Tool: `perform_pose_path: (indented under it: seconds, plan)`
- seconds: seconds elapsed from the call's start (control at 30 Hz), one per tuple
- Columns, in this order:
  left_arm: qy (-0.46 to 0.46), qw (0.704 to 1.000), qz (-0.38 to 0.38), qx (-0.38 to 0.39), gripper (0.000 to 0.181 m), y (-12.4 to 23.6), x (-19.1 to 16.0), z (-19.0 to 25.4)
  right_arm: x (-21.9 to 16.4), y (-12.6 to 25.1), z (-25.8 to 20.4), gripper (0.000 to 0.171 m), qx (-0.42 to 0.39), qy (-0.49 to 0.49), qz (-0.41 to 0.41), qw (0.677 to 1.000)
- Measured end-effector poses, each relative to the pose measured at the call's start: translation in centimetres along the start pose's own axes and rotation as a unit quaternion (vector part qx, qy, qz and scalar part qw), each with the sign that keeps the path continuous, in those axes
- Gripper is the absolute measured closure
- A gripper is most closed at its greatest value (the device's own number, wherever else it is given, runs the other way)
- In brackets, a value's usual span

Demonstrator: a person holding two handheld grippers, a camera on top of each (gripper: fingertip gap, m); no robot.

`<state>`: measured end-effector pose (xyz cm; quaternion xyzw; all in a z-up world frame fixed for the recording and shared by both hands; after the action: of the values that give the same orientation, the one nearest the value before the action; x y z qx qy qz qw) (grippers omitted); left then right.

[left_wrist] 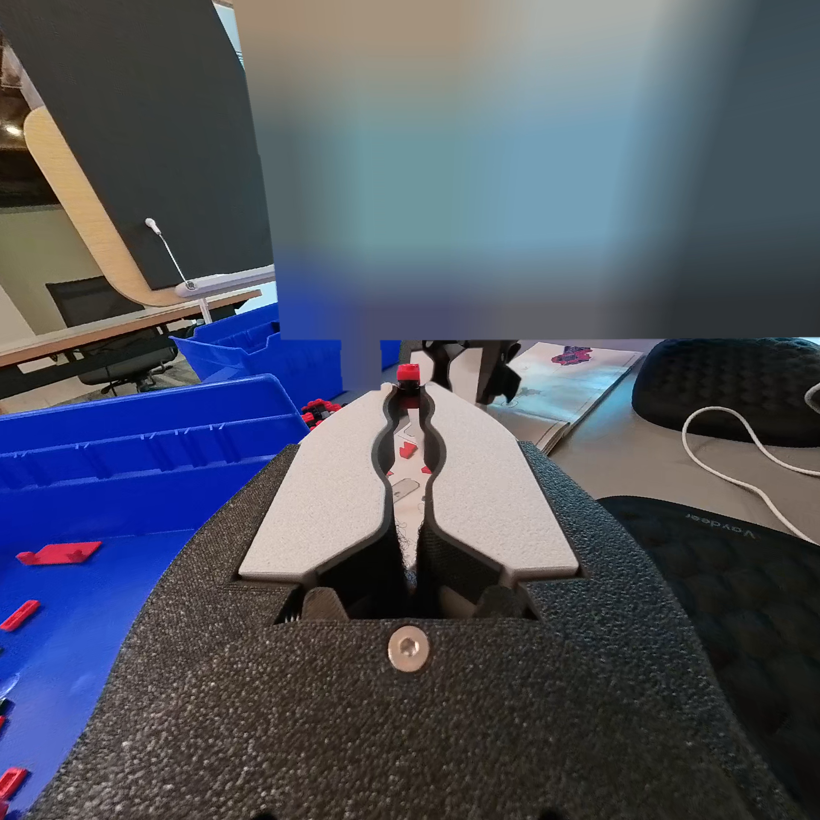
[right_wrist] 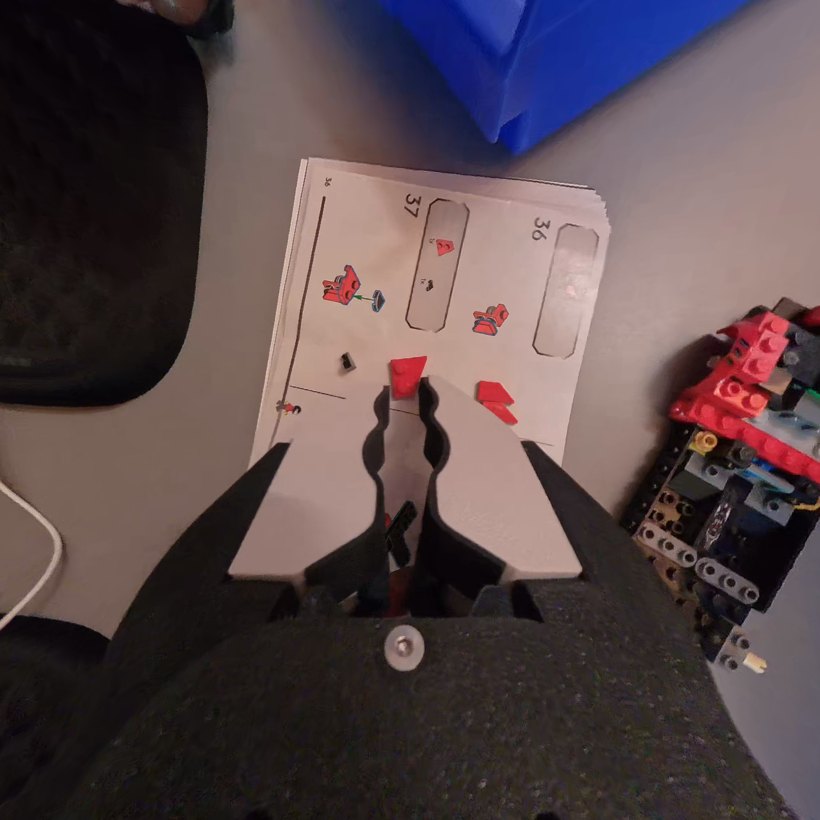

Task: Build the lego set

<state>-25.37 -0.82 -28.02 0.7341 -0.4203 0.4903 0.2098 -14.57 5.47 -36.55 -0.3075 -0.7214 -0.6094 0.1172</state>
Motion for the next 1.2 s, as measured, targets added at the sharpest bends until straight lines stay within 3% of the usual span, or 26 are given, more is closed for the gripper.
perform_pose_path:
  seconds: [0.3, 0.43, 0.63, 0.7, 0.8, 0.97, 1.2]
  plan:
    - [-0.001, 1.0, -0.001, -0.002, 0.174, 0.0, 0.0, 0.1, -0.1, 0.9, 0.5, 0.161, 0.04, 0.206, -0.058, 0.976]
    - [0.002, 1.0, 0.0, 0.002, 0.174, 0.0, 0.0, -0.1, 0.1, 1.0, 1.2, 0.161, 0.057, 0.232, -0.081, 0.968]
    - [0.003, 1.0, -0.001, -0.001, 0.174, 0.0, -0.1, 0.0, -0.2, 2.1, 0.4, 0.155, 0.126, 0.191, -0.087, 0.97]
    - [0.003, 1.0, 0.0, 0.0, 0.174, 0.0, 0.0, 0.0, 0.4, 2.5, 0.5, 0.161, 0.129, 0.138, -0.061, 0.98]
    - [0.004, 1.0, 0.001, 0.0, 0.174, 0.0, 0.0, 0.0, 0.7, 2.7, 1.1, 0.169, 0.106, 0.056, -0.04, 0.992]
    - [0.002, 1.0, -0.001, -0.005, 0.174, -0.1, 0.0, 0.1, -0.1, 2.1, 2.1, 0.17, 0.066, 0.068, -0.026, 0.995]
    - [0.003, 1.0, 0.001, 0.0, 0.174, 0.0, 0.0, 0.0, -0.6, 1.2, 0.6, 0.161, 0.158, 0.016, -0.05, 0.986]
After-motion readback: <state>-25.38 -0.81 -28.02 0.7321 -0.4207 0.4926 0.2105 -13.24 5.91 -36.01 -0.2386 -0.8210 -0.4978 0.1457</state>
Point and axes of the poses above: each gripper's, where its closed fingertips meet, y back along the fingers, x out of its top, z = x × y across the jaws, the point moved 3 cm from there along y, back along the fingers, and after that the axes turned 15 degrees about -y, right-handed, at the moved point
